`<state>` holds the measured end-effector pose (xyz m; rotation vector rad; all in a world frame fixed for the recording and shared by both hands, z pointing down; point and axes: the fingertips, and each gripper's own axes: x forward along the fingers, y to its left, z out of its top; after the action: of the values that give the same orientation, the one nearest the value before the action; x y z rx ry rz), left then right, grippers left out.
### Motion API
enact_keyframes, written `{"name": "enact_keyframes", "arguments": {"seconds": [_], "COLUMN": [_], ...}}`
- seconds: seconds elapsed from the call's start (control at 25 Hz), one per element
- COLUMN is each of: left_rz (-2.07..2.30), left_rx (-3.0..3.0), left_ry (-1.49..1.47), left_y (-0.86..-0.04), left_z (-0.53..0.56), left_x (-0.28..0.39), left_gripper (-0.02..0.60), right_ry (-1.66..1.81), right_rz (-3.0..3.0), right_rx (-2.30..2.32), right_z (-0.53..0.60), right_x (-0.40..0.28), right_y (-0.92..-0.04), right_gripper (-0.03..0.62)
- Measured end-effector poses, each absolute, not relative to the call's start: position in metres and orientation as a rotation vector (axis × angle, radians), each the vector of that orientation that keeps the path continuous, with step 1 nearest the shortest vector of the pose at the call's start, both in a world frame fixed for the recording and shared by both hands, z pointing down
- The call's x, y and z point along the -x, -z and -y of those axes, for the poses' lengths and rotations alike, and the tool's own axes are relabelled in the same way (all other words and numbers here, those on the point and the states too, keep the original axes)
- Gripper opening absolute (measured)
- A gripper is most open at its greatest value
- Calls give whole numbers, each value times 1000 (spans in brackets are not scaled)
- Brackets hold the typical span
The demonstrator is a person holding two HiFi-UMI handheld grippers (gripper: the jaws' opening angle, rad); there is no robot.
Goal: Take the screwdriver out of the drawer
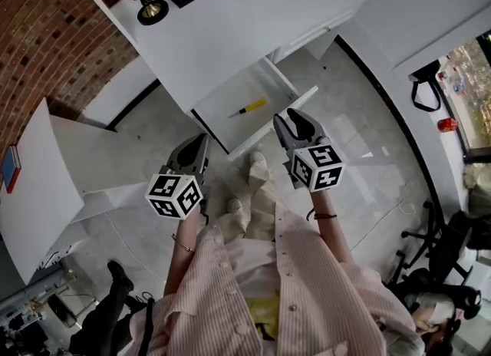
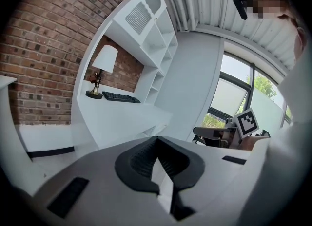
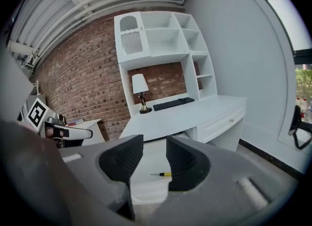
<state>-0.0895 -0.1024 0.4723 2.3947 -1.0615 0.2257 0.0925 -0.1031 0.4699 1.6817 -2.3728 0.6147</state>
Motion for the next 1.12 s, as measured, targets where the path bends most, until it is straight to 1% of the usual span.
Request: {"name": "enact_keyframes", "arguments": {"seconds": [0.52, 0.96, 1.12], "left_rz": [1115, 1150, 1145], "left_rx": [-2176, -2027, -1979], "left_ry": [-309, -352, -364], "left_y": [-536, -584, -600], "left_z": [170, 202, 210], "left_x": [47, 26, 23], "left_gripper": [0, 0, 0], "right_ry": [-594, -498, -409], "right_rz": [2348, 2277, 2217], "right_rx": [-1171, -664, -451], "right_z": [202, 238, 241], "right_x": [-103, -84, -74], "right_y": [-535, -601, -628], "right_gripper": [132, 132, 132]}}
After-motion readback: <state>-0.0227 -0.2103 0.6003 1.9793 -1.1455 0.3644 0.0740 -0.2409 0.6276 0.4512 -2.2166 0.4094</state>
